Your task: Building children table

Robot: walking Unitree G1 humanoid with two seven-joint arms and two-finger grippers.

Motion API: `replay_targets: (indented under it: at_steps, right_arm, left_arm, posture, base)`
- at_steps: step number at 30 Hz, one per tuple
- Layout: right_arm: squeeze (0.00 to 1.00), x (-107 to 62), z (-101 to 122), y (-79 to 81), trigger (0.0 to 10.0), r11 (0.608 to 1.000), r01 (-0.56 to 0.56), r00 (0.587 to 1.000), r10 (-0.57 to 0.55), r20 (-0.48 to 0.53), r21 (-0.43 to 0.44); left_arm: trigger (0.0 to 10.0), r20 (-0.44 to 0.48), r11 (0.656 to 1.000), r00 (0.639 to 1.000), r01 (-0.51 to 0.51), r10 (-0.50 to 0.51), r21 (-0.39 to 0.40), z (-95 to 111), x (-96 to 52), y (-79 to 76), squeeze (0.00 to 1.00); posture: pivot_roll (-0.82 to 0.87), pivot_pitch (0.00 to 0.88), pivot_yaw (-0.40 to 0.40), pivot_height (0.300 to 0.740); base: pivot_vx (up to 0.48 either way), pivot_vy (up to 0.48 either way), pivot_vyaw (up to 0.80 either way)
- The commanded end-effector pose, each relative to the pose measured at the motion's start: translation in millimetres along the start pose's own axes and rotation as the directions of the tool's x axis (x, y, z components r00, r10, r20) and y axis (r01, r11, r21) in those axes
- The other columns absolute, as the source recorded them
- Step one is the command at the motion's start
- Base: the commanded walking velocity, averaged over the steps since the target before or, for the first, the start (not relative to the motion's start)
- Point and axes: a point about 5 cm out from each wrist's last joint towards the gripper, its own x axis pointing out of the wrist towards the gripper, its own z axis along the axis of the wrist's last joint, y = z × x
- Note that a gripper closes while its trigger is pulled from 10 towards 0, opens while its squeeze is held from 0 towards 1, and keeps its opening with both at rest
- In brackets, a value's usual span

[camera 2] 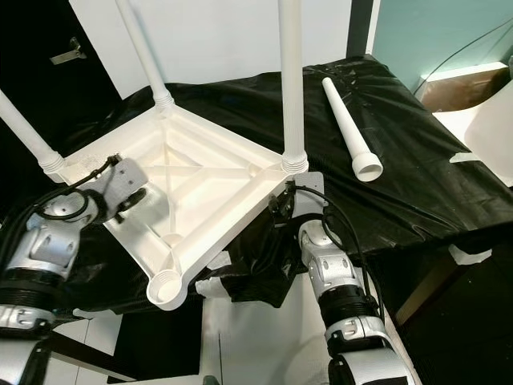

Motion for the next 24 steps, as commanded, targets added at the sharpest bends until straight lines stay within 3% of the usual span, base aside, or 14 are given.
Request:
replay_targets:
  at_steps: [1,2,3,4,5,6,9,10,13,15,21,23,24]
  right_arm:
    - [0.0,4.1,2.4,2.7,10.0,1.0,-0.006,1.0,0.006,-0.004,0.002]
    - [0.0,5.8,3.9,1.3,10.0,1.0,-0.003,1.0,0.003,-0.003,0.001]
    - [0.0,5.8,3.9,1.3,10.0,1.0,-0.003,1.0,0.003,-0.003,0.001]
    - [0.0,7.5,5.2,0.5,10.0,1.0,-0.003,1.0,0.003,-0.003,0.001]
    - [0.0,7.5,5.2,0.5,10.0,1.0,-0.003,1.0,0.003,-0.003,0.001]
    - [0.0,9.5,5.9,0.2,10.0,1.0,-0.002,1.0,0.002,-0.006,0.001]
    - [0.0,10.9,6.1,0.3,10.0,1.0,-0.003,1.0,0.003,-0.009,0.001]
    - [0.0,12.9,5.9,1.2,10.0,1.0,-0.011,1.0,0.011,-0.015,-0.002]
    - [0.0,14.6,5.7,1.7,10.0,1.0,-0.017,1.0,0.017,-0.019,-0.005]
    - [0.0,17.4,6.1,1.3,10.0,1.0,-0.026,0.999,0.026,-0.026,-0.011]
    - [0.0,22.5,8.1,-1.0,10.0,0.999,-0.036,0.999,0.035,-0.033,-0.017]
    - [0.0,22.5,8.1,-1.0,10.0,0.999,-0.036,0.999,0.035,-0.033,-0.017]
    - [0.0,24.0,7.8,0.0,10.0,0.999,-0.048,0.998,0.047,-0.039,-0.023]
  left_arm:
    - [10.0,-0.043,0.996,0.998,-0.049,0.052,0.072,-12.8,-1.7,-3.9,0.0]
    - [10.0,-0.045,0.995,0.999,0.013,-0.009,0.096,-15.6,-4.3,-10.4,0.0]
    - [10.0,-0.045,0.995,0.999,0.013,-0.009,0.096,-15.6,-4.3,-10.4,0.0]
    - [10.0,-0.038,0.988,0.995,0.091,-0.087,0.121,-16.8,-7.5,-20.2,0.0]
    - [10.0,-0.038,0.988,0.995,0.091,-0.087,0.121,-16.8,-7.5,-20.2,0.0]
    - [10.0,-0.028,0.973,0.985,0.173,-0.17,0.155,-17.3,-10.7,-31.0,0.0]
    - [10.0,-0.025,0.955,0.97,0.241,-0.24,0.171,-17.6,-13.9,-40.4,0.0]
    - [10.0,-0.021,0.924,0.943,0.329,-0.331,0.194,-17.0,-18.5,-53.5,0.0]
    - [10.0,-0.016,0.897,0.917,0.393,-0.399,0.204,-15.6,-22.7,-63.8,0.0]
    - [10.0,0.0,0.847,0.867,0.487,-0.499,0.214,-11.2,-30.3,-79.4,0.0]
    - [10.0,0.036,0.776,0.794,0.582,-0.607,0.243,0.2,-42.7,-98.3,0.0]
    - [10.0,0.036,0.776,0.794,0.582,-0.607,0.243,0.2,-42.7,-98.3,0.0]
    - [10.0,0.051,0.755,0.768,0.611,-0.638,0.239,4.6,-47.4,-104.5,0.0]
  posture:
    - [0.03,0.0,0.11,0.74]
    - [0.03,0.0,0.11,0.74]
    - [0.03,0.0,0.11,0.74]
    - [0.03,0.0,0.11,0.74]
    - [0.03,0.0,0.11,0.74]
    - [0.04,0.0,0.107,0.74]
    - [0.04,0.0,0.107,0.74]
    - [0.05,0.0,0.105,0.74]
    - [0.05,0.0,0.105,0.74]
    - [0.05,0.0,0.105,0.74]
    - [0.06,0.0,0.1,0.74]
    - [0.06,0.0,0.1,0.74]
    - [0.06,0.0,0.1,0.74]
  base:
    - [0.0,0.0,0.0]
    - [0.0,0.0,0.0]
    - [0.0,0.0,0.0]
    - [0.0,0.0,0.0]
    - [0.0,0.0,0.0]
    - [0.0,0.0,0.0]
    - [0.0,0.0,0.0]
    - [0.0,0.0,0.0]
    - [0.0,0.0,0.0]
    - [0.0,0.0,0.0]
    - [0.0,0.0,0.0]
    - [0.0,0.0,0.0]
    - [0.0,0.0,0.0]
